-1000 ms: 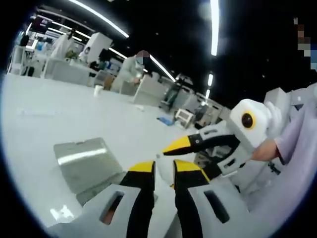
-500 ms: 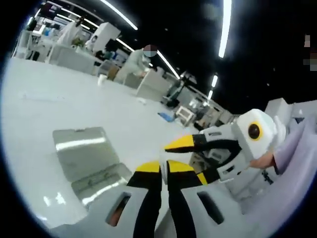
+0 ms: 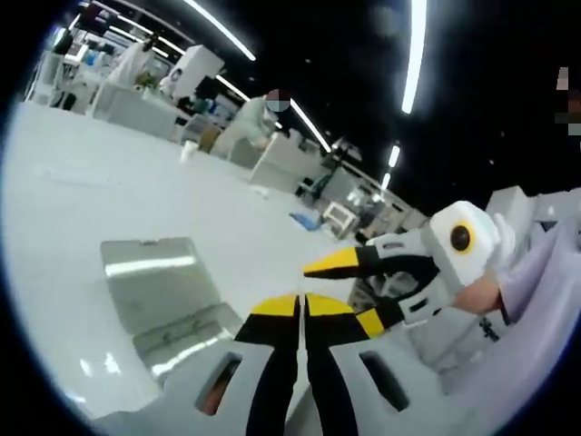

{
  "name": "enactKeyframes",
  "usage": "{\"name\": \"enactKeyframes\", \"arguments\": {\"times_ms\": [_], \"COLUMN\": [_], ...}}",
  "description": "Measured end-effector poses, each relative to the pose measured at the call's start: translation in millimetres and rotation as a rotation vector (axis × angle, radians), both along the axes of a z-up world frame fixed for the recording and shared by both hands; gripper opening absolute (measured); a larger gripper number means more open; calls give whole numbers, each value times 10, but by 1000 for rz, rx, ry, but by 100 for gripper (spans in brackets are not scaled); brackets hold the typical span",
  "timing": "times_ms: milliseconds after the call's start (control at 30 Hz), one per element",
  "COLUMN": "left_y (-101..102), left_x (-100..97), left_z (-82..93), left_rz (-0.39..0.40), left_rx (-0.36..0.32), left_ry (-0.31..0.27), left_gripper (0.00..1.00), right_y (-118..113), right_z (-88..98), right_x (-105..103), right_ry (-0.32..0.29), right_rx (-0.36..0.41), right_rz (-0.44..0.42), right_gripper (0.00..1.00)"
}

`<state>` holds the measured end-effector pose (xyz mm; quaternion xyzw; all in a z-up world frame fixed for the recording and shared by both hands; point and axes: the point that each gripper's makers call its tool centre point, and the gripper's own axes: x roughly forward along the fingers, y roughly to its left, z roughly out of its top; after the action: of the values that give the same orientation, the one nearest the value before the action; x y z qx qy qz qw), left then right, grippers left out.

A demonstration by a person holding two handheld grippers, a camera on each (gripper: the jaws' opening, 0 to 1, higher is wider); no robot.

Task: Insert the divider into the dual guide fixture by aligning both edges with the guide slots and pushing it downward to the bottom, including one-sided entry, uneven engagement, binding, and posture correction.

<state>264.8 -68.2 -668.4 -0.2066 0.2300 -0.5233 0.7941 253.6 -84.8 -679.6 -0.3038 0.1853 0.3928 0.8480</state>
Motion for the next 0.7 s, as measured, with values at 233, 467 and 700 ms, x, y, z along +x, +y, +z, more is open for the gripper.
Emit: {"name": "enactKeyframes", "arguments": {"times_ms": [233, 467, 700], "left_y": [46, 71, 15], "left_x": [-16, -81, -218], "left_z": [7, 61, 147], "left_rz": [0, -25, -91], "left_rx": [-10, -50, -105], "left_ry": [0, 8, 5], "left_gripper": [0, 0, 0], "right_y": [-24, -171, -48], "right_z": [92, 218, 347], "right_x": [-8, 44, -159], "right_ry": [94, 207, 372], "right_rx": [133, 247, 379], "right_rz": [-23, -29, 83], "right_gripper": [26, 23, 20]}}
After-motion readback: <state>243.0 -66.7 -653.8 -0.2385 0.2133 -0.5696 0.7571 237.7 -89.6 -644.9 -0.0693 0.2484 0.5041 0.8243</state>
